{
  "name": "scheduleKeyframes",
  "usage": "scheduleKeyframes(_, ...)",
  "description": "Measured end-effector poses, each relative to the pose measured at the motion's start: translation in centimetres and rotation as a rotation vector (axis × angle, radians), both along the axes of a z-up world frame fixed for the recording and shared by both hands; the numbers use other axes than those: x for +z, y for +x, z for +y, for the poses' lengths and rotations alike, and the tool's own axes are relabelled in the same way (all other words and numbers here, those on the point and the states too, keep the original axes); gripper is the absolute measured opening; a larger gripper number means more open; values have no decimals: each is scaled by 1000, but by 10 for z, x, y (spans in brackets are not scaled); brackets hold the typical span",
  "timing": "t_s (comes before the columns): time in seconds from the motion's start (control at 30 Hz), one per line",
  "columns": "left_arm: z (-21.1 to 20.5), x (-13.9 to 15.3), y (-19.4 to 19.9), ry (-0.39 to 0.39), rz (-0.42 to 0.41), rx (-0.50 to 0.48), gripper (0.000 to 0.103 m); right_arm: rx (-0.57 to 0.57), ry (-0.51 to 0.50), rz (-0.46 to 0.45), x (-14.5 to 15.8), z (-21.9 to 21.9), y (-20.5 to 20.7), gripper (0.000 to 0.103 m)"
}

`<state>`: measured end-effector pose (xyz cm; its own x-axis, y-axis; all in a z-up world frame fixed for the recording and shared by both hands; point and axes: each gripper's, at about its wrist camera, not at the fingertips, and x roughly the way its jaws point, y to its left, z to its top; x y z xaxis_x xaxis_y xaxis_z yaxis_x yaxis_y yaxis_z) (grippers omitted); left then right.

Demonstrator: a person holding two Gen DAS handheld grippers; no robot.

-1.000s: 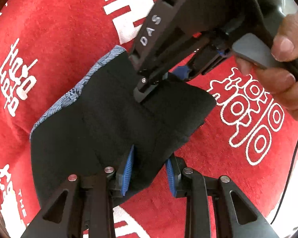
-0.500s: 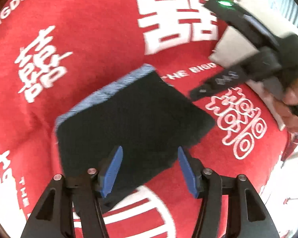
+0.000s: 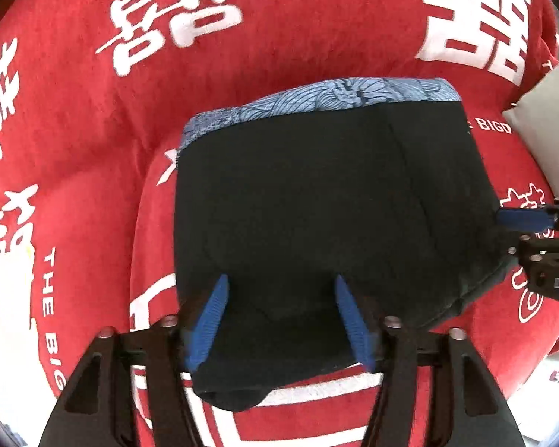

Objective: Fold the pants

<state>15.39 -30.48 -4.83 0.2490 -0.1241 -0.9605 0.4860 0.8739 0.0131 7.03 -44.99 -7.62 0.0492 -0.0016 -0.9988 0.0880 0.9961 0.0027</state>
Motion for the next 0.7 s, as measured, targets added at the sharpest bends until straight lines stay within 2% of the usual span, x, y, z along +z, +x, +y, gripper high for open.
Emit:
scheduleKeyframes(0.03,-2,-1,-1,-13,14,0,84,-6,0,-15,0,-1,-2,39)
scheduleKeyframes(0.17,-3,-4,-5,-6,20,7,84,16,-35,-25,0,5,-5,39)
scheduleKeyframes(0.3,4,6,-2,-38,26,13,84,16,-50,-36,3,10,-11,39)
scheduleKeyframes(0.5,20,2,9,9,50,26,84,-22,-43,-54,4,3,-19,42)
scheduleKeyframes(0.7,30,-2,15,5,87,74,84,-74,-21,-42,9,-5,-30,54)
